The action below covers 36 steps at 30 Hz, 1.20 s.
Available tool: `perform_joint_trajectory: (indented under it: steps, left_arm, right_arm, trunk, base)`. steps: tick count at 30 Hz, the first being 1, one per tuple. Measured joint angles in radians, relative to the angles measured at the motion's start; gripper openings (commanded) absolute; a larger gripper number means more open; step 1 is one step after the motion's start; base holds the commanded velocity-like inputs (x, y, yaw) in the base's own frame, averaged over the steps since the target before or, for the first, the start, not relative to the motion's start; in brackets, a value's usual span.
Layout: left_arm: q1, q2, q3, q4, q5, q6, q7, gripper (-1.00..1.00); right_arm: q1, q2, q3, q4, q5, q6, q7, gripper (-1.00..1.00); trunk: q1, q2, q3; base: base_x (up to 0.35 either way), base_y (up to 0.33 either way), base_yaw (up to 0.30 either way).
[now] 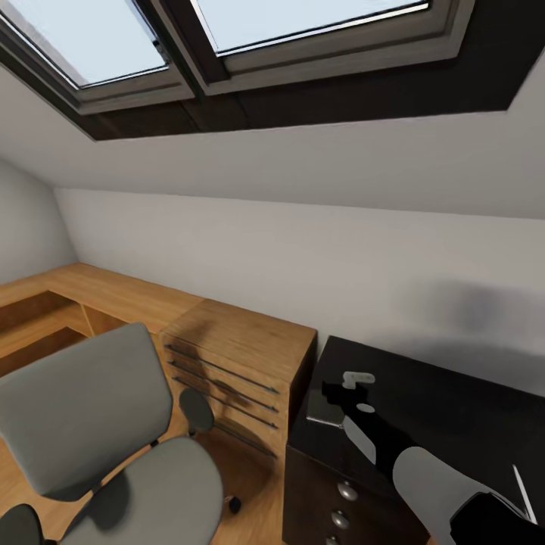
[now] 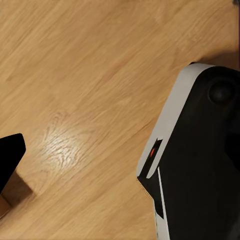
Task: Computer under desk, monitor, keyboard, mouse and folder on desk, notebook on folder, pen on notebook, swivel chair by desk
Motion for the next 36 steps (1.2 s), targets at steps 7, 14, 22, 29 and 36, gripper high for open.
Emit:
perform_joint_trajectory:
  steps: [7, 14, 22, 29, 36]
  left_arm:
    - [0.0, 0.0, 0.0, 0.0, 0.0, 0.0, 0.001, 1.0]
    - [0.0, -0.003, 0.0, 0.0, 0.0, 0.001, 0.001, 1.0]
    - [0.0, -0.003, 0.0, 0.0, 0.0, 0.001, 0.001, 1.0]
    - [0.0, -0.003, 0.0, 0.0, 0.0, 0.001, 0.001, 1.0]
    - [0.0, -0.005, 0.0, 0.0, 0.0, 0.002, 0.001, 1.0]
  right_arm:
    - [0.0, -0.001, -0.005, 0.001, -0.005, 0.071, 0.003, 1.0]
    - [-0.001, -0.009, -0.007, 0.001, -0.009, 0.119, 0.002, 1.0]
    - [-0.002, -0.017, -0.007, 0.001, -0.008, 0.164, -0.012, 1.0]
    - [-0.003, -0.019, -0.007, 0.001, -0.009, 0.173, -0.03, 1.0]
    - [-0.006, -0.02, -0.008, 0.003, -0.009, 0.175, -0.036, 1.0]
  trunk:
    - [0.0, 0.0, 0.0]
    - [0.0, 0.0, 0.0]
    - [0.0, 0.0, 0.0]
    - [0.0, 0.0, 0.0]
    - [0.0, 0.0, 0.0]
  base:
    - [0.09, 0.0, 0.0]
    - [0.006, 0.0, 0.0]
    - [0.005, 0.0, 0.0]
    - [0.075, 0.0, 0.0]
    - [0.022, 0.0, 0.0]
